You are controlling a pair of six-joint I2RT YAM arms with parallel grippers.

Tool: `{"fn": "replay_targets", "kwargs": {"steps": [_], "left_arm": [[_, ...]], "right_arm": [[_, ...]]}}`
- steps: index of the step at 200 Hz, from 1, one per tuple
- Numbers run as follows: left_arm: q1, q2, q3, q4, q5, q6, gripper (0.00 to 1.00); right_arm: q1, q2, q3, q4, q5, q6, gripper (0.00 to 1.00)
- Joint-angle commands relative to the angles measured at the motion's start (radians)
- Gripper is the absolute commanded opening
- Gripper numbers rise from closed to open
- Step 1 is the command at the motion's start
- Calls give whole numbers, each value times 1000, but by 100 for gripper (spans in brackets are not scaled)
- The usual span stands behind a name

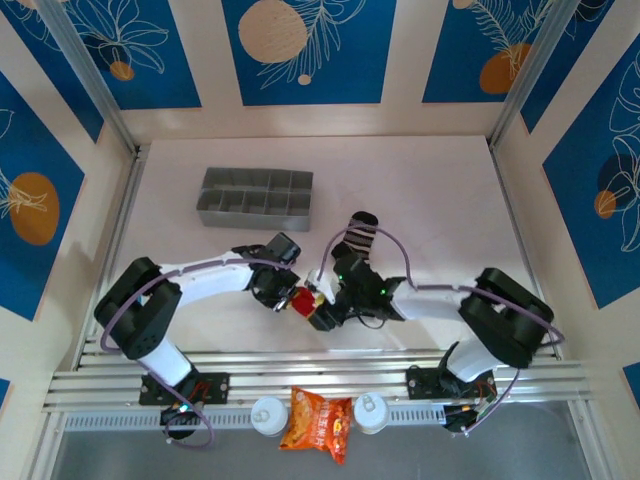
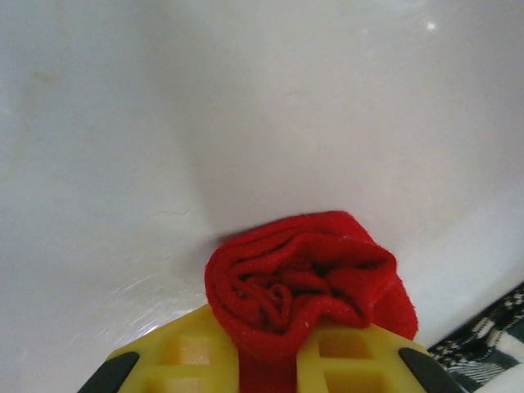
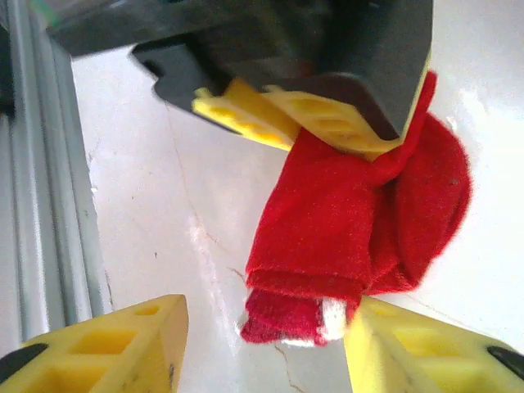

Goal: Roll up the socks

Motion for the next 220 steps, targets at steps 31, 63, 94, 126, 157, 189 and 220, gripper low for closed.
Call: {"fn": "replay_targets", "kwargs": {"steps": [31, 63, 94, 126, 157, 189, 220], "left_arm": [[-2, 87, 38, -316, 9, 47, 15], [1, 110, 60, -310, 27, 55, 15], [7, 126, 69, -299, 40, 60, 15], [15, 132, 76, -291, 46, 64, 14], [20, 111, 69, -285, 47, 59, 14], [22, 53, 62, -283, 63, 56, 17], [26, -43, 20, -248, 69, 22, 29]], "right_arm": [[206, -31, -23, 77, 476, -195, 58], [243, 30, 27, 107, 543, -248, 58], [251, 87, 61, 113, 530, -241, 56], [264, 120, 71, 99, 526, -215, 47], [261, 162, 73, 63, 539, -163, 20], [243, 201, 74, 12, 539, -107, 11], [208, 214, 63, -4, 480, -54, 2]]}}
